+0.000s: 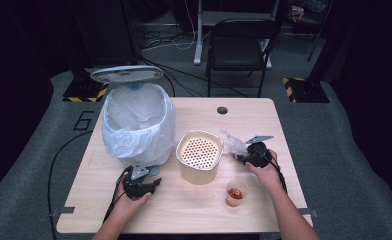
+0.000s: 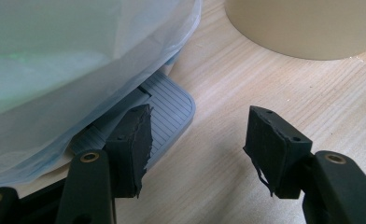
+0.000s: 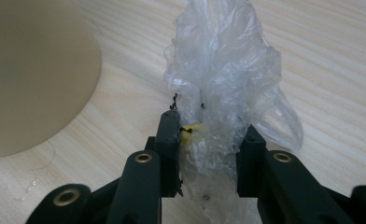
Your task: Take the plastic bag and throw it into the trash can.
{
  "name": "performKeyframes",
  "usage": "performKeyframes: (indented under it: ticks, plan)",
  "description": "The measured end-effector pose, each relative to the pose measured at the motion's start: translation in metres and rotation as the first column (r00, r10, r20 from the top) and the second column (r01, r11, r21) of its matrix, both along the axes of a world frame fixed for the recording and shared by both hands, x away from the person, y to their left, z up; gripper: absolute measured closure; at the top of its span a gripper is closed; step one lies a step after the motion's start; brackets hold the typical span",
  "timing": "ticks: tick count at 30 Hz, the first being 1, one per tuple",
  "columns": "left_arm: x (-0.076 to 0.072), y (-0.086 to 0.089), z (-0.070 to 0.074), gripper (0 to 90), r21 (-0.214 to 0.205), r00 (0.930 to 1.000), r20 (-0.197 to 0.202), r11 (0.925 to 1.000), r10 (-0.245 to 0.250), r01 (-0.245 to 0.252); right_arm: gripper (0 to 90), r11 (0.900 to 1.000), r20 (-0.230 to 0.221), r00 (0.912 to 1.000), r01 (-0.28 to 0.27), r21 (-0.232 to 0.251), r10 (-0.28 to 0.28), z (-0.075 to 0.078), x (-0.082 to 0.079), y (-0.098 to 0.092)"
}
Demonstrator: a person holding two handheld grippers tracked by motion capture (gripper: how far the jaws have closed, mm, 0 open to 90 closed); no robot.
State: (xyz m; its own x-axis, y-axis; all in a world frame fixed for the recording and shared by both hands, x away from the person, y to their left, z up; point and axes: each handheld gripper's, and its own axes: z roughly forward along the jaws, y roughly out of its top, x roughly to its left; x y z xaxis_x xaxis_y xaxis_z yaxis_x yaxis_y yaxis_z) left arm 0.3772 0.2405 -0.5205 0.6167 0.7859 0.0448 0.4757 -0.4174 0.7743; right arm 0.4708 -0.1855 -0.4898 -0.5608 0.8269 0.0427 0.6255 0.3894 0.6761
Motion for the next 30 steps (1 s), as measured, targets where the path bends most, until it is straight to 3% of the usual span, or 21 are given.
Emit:
performKeyframes:
  ticks: [9,12,30]
  plan:
    - [0.0,0.0,0.0,40.9,0.0,1.0,0.0,1.0,0.001,-0.001,68.9,0.9987,0.041,0.999,-0.02,0.047,0.018,0.024,-0.005,-0.003]
    - [0.0,0.0,0.0,40.9,0.0,1.0,0.0,1.0,0.001,-0.001,68.9,0.9987,0.061,0.9977,-0.031,0.041,0.028,0.034,-0.008,-0.003]
    - [0.0,0.0,0.0,40.9,0.001,1.0,0.0,1.0,0.002,-0.002,68.8,0.9946,0.136,0.9896,-0.058,0.086,0.046,0.106,-0.047,-0.008]
